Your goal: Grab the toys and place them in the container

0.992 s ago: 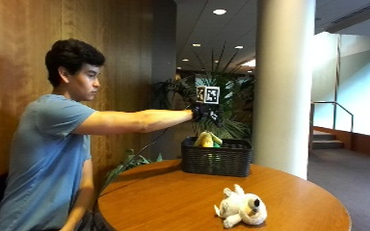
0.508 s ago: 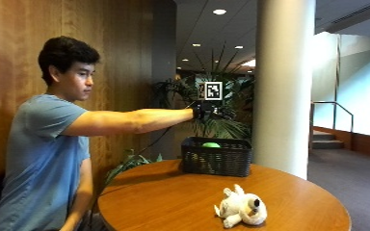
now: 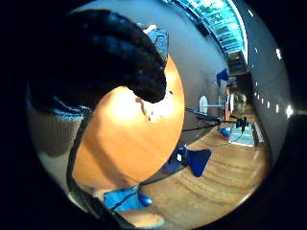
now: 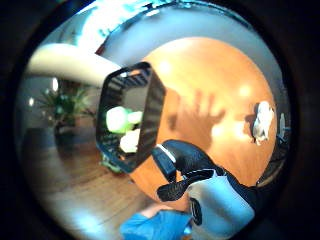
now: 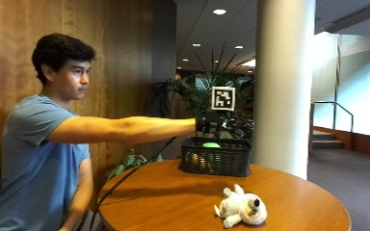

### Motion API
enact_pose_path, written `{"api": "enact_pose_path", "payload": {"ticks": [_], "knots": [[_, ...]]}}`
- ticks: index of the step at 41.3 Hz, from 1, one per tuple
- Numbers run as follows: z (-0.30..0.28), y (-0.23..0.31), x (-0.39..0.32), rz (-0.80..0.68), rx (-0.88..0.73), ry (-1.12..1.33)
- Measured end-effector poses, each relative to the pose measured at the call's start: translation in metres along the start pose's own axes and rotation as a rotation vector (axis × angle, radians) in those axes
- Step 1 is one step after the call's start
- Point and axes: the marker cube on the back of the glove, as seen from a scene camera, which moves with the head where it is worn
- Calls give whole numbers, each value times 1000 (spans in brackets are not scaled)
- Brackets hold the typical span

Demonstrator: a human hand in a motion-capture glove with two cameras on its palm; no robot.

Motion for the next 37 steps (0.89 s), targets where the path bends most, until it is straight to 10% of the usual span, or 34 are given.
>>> {"api": "enact_pose_path", "payload": {"ticks": [17,37], "knots": [[88,10,146,333,-161,-120],[198,4,186,301,-364,-79]]}}
